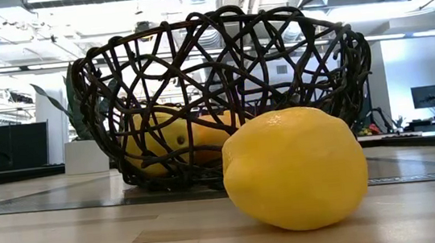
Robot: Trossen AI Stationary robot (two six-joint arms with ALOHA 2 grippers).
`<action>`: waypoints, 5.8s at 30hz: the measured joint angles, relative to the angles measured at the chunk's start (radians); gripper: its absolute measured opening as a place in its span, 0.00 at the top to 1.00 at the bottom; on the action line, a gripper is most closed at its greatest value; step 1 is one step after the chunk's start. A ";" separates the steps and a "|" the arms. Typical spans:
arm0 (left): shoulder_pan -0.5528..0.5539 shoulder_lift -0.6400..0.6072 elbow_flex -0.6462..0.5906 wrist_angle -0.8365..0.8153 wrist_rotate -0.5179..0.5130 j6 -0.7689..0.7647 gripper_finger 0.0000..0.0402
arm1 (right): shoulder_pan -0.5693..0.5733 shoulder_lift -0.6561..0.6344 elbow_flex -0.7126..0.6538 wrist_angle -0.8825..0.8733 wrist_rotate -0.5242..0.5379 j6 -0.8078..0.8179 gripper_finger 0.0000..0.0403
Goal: Build produce basket
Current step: Put the right lemon into the basket
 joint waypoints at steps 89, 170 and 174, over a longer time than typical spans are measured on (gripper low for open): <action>0.135 0.230 0.139 0.108 -0.001 0.323 0.36 | 0.018 -0.157 -0.743 0.320 -0.126 0.408 0.29; 0.164 0.226 0.462 -0.205 -0.082 0.607 0.36 | -0.076 0.226 -0.782 1.198 -0.245 0.464 0.40; 0.163 0.228 0.461 -0.219 -0.078 0.611 0.36 | -0.076 0.224 -0.783 1.217 -0.254 0.440 0.62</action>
